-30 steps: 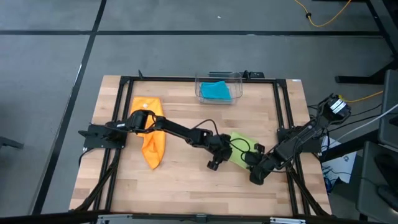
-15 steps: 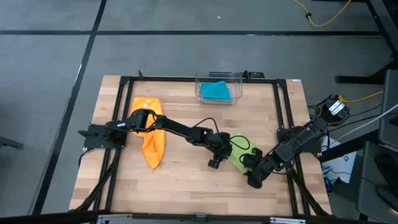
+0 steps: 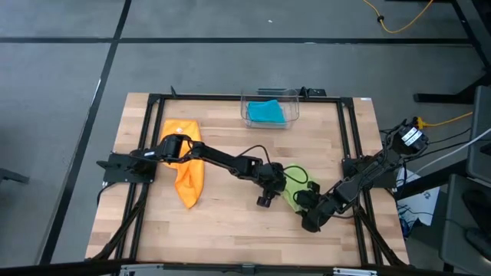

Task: Fold microfiber towels
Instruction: Put the green microfiber towel into the transparent bin

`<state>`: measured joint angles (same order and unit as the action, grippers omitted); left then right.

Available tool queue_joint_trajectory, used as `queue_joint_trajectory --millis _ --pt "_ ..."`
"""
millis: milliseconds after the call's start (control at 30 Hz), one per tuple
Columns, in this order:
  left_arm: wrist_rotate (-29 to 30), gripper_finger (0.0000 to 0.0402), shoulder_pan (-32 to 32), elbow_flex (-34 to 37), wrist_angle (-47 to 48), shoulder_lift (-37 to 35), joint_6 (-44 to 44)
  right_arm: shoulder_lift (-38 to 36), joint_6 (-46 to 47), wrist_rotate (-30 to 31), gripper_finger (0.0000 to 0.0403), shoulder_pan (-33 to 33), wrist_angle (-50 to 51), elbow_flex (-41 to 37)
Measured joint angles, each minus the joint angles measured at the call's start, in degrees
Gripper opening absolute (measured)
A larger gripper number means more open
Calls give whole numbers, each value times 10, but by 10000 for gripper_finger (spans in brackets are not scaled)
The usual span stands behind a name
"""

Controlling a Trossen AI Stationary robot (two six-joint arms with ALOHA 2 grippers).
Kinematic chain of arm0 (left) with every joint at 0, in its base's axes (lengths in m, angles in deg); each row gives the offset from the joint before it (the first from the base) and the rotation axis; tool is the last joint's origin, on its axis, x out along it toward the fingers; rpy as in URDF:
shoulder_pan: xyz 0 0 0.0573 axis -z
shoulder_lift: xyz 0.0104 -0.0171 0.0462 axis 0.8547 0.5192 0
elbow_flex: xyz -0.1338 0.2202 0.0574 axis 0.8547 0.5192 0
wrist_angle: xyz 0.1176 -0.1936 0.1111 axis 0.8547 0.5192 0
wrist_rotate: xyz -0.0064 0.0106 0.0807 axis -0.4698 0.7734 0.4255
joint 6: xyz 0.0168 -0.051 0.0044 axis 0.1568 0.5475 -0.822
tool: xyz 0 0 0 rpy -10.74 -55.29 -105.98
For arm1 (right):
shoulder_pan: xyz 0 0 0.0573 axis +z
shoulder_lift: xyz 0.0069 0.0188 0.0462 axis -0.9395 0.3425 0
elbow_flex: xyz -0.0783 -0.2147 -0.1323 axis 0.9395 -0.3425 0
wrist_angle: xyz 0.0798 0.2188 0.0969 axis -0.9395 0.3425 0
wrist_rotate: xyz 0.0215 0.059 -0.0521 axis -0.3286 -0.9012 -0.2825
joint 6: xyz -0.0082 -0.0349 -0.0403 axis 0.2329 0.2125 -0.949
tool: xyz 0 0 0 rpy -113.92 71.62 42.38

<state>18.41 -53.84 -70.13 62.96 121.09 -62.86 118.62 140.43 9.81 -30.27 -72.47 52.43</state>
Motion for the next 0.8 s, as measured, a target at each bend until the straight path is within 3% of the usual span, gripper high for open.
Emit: queue_joint_trajectory --millis 267,600,800 --pt "-2 123 0 0 18 -1 56 0 -27 27 197 0 40 1" --pt "-2 122 -2 1 19 0 59 0 -20 60 198 0 91 3" --pt "12 122 -1 1 19 0 59 0 104 63 184 -1 149 11"
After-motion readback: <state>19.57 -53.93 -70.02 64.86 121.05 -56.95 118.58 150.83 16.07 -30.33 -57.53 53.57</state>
